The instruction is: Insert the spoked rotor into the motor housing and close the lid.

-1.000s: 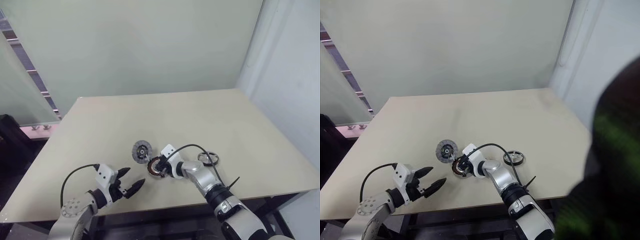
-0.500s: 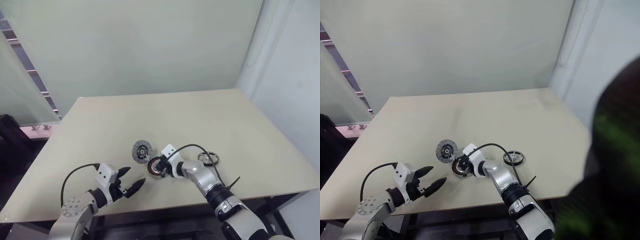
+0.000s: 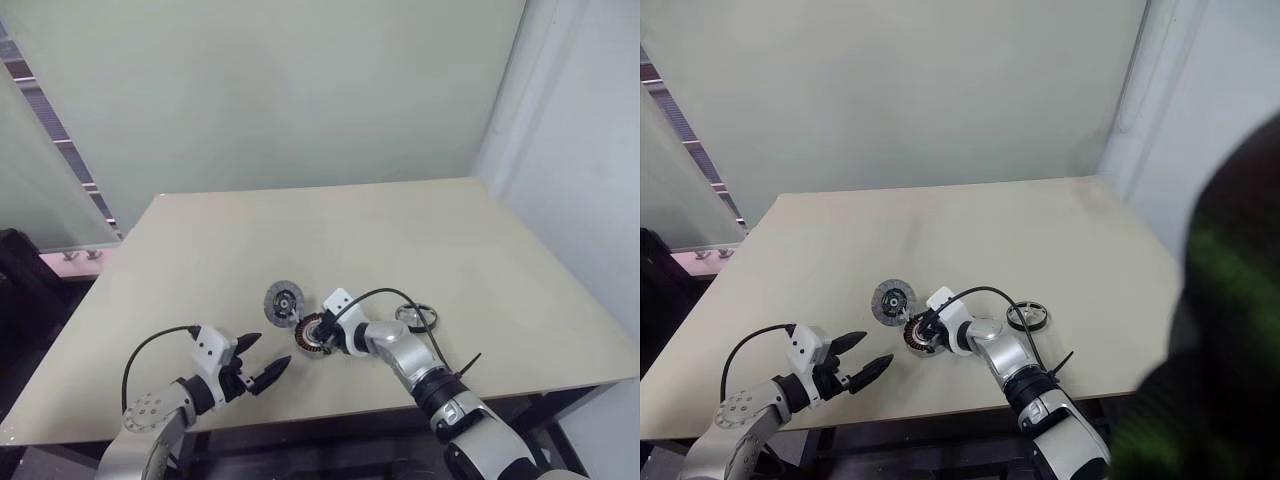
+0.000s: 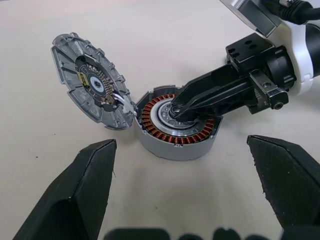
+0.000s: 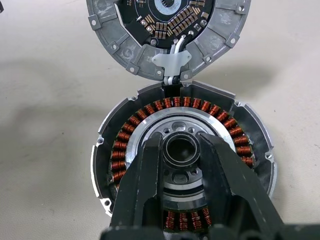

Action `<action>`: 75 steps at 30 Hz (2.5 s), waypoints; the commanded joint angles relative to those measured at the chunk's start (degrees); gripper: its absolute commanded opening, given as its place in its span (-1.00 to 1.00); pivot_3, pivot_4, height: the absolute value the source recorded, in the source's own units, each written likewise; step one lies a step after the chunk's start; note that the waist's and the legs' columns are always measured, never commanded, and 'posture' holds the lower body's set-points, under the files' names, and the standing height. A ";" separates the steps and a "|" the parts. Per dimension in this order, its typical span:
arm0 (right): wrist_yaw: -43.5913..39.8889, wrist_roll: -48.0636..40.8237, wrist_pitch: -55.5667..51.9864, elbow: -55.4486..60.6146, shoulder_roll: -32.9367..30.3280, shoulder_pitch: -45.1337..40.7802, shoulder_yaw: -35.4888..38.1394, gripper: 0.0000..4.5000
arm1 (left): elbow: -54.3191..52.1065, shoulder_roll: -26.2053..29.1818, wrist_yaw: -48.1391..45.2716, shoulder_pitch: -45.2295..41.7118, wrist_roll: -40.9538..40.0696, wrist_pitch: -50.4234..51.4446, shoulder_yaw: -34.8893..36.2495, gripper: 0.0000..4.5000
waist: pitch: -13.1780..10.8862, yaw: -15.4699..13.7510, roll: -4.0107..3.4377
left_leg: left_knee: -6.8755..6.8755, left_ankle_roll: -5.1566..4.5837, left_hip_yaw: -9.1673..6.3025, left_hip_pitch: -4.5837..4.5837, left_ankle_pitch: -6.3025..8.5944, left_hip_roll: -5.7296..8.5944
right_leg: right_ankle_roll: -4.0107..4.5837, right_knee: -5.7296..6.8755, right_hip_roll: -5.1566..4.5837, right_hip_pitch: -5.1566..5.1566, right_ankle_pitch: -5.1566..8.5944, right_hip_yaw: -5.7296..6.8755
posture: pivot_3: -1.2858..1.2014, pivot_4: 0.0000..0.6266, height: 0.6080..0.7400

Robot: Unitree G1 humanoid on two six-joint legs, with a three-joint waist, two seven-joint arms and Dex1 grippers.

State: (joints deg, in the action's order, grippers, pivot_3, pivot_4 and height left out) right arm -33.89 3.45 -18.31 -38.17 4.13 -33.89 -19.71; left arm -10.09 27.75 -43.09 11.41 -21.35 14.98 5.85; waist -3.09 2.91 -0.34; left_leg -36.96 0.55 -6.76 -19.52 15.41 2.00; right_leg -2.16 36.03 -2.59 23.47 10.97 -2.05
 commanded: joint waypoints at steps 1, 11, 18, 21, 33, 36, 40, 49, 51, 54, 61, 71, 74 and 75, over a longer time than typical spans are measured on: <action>0.40 0.32 0.87 -0.16 0.48 -1.50 0.32 -0.67 | -1.44 0.33 -0.18 -0.74 -0.30 -0.99 0.49 1.00 | 0.00 0.00 0.00 | 0.00 0.00 0.00 0.00 0.00 0.00 | 0.00 0.00 0.00 0.00 0.00 0.00 | 0.03 -1.00 1.00; 0.59 0.82 0.87 -0.90 0.38 -1.72 -0.01 -0.67 | -1.60 0.20 0.00 -0.44 -0.26 -1.17 0.64 1.00 | 0.00 0.01 0.00 | 0.00 0.00 0.00 0.01 0.00 0.00 | 0.00 0.02 0.00 0.00 0.00 -0.01 | 0.03 -1.00 1.00; -0.51 -0.31 -1.08 2.32 0.51 -1.34 0.71 0.40 | -1.40 0.18 -0.06 -0.61 -0.25 -1.20 0.59 1.00 | 0.00 -0.02 -0.01 | 0.00 0.00 -0.01 0.01 0.00 0.00 | 0.00 0.02 0.01 0.00 0.00 0.00 | 0.03 -1.00 1.00; -1.22 -1.15 -2.69 5.68 0.41 -0.97 0.94 0.86 | -1.29 0.16 -0.09 -0.73 -0.21 -1.20 0.49 1.00 | 0.00 -0.02 -0.01 | -0.03 0.01 -0.01 0.00 -0.01 0.00 | 0.00 0.01 0.00 -0.01 0.00 -0.01 | 0.03 -1.00 1.00; -1.31 -1.56 -6.18 13.74 -0.19 1.41 0.02 -0.61 | -1.00 0.36 -0.36 -1.44 -0.16 -0.98 0.23 1.00 | 0.00 -0.03 -0.01 | 0.03 0.01 0.00 -0.01 0.00 -0.01 | 0.00 0.00 0.03 0.03 0.00 -0.03 | 0.03 -1.00 1.00; -0.37 -0.49 -5.13 12.48 -0.45 1.38 -0.70 -0.99 | -0.99 0.41 -0.36 -1.54 -0.13 -0.91 0.22 1.00 | 0.00 -0.01 -0.01 | 0.02 0.01 0.01 -0.01 0.00 -0.01 | 0.00 0.00 0.03 0.03 0.00 -0.03 | 0.03 -1.00 1.00; 0.83 0.53 -3.25 9.97 -0.45 1.08 -1.38 -0.99 | -1.19 0.46 -0.33 -1.45 -0.15 -0.82 0.27 1.00 | 0.00 0.00 -0.01 | 0.02 0.01 0.00 0.00 0.00 -0.01 | 0.00 0.01 0.03 0.04 0.00 -0.03 | 0.03 -1.00 1.00; 2.15 1.83 0.72 3.03 0.85 0.97 -2.30 -0.99 | -1.74 0.25 -0.28 -0.79 -0.25 -0.85 0.35 1.00 | 0.00 0.01 0.00 | 0.02 0.01 0.00 0.00 0.00 -0.01 | 0.00 0.01 0.03 0.03 0.00 -0.04 | 0.03 -1.00 1.00; 2.27 2.00 1.35 1.98 1.12 1.18 -2.52 -0.99 | -1.86 0.13 -0.27 -0.67 -0.38 -0.82 0.34 1.00 | 0.00 0.06 0.00 | 0.02 0.01 0.00 0.01 0.00 -0.01 | 0.00 0.02 0.04 0.03 0.00 -0.03 | 0.03 -1.00 1.00; 2.20 2.08 1.59 1.85 1.52 1.42 -2.75 -0.99 | -1.90 0.13 -0.29 -0.57 -0.42 -0.80 0.35 1.00 | 0.01 0.32 0.00 | 0.02 0.00 0.01 0.02 0.00 -0.03 | 0.00 0.03 0.05 0.03 0.00 -0.04 | 0.03 -1.00 1.00; 2.31 2.23 2.31 2.84 1.64 0.80 -2.01 -0.99 | -1.74 0.15 -0.37 -1.02 -0.41 -0.61 0.15 1.00 | 0.00 0.91 -0.01 | 0.02 0.01 0.00 0.03 0.00 -0.07 | 0.00 0.05 0.09 0.03 0.00 -0.05 | 0.03 -1.00 1.00; 2.94 2.91 3.44 2.30 2.46 -0.14 -2.39 -0.99 | -1.50 -0.15 -0.44 -1.31 -0.40 -0.66 -0.31 1.00 | 0.00 1.21 -0.01 | 0.02 0.01 -0.01 0.02 0.00 -0.07 | 0.00 0.05 0.09 0.03 0.00 -0.06 | 0.03 -1.00 1.00; 3.09 3.20 4.06 2.05 3.02 0.06 -2.68 -0.99 | -1.61 -0.30 -0.43 -1.06 -0.40 -0.70 -0.28 1.00 | 0.00 1.29 -0.01 | 0.02 0.01 -0.01 0.02 0.00 -0.07 | 0.00 0.05 0.09 0.03 0.00 -0.06 | 0.03 -1.00 1.00; 3.13 3.31 4.21 1.98 3.18 0.15 -2.81 -0.99 | -1.69 -0.36 -0.41 -0.94 -0.39 -0.70 -0.29 1.00 | 0.00 1.37 -0.01 | 0.02 0.01 -0.01 0.02 0.00 -0.07 | 0.00 0.05 0.09 0.04 0.00 -0.06 | 0.03 -1.00 1.00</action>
State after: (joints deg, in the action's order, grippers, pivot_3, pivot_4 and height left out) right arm -30.89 6.68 -15.57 -36.93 6.30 -32.23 -22.17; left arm -10.07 27.20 -43.51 10.92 -21.28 14.93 5.30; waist -3.09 4.28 -0.35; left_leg -36.94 0.56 -6.77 -19.50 15.40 1.94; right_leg -2.16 36.08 -2.49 23.51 10.96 -2.11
